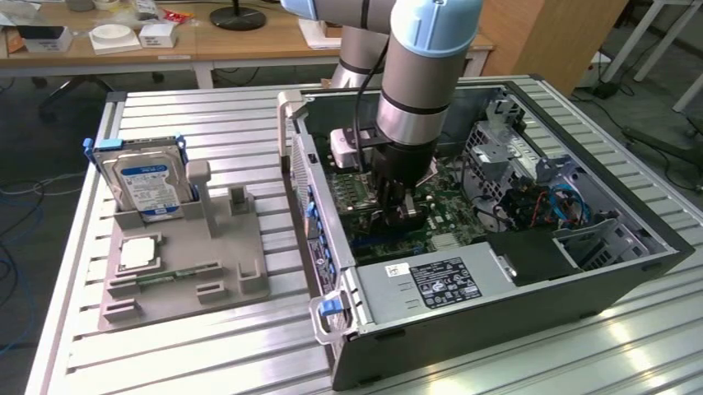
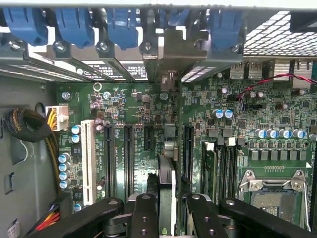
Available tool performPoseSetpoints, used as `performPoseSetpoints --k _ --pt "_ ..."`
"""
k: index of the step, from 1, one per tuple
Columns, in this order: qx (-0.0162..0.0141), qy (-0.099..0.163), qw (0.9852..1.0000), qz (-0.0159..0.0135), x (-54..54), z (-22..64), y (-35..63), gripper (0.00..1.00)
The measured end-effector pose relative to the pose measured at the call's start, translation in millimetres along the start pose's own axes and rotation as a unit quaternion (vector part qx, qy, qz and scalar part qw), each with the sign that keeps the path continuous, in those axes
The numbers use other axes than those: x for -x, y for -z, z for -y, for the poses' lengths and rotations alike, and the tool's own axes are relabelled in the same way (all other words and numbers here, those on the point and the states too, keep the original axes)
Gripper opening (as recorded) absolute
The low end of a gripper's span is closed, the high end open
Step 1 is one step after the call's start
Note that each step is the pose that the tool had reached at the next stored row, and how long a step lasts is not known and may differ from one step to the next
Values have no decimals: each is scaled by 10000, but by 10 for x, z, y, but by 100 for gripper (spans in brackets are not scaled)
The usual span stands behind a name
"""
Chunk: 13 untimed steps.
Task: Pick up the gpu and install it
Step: 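Insert the gpu into the slot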
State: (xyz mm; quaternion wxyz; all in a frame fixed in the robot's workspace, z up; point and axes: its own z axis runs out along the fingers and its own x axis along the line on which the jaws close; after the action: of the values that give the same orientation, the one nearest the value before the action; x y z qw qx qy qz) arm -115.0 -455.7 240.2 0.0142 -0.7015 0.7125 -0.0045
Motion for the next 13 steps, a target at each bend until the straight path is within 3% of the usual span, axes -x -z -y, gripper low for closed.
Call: performPoseSetpoints --k 13 --pt "1 23 10000 -2 -19 19 3 26"
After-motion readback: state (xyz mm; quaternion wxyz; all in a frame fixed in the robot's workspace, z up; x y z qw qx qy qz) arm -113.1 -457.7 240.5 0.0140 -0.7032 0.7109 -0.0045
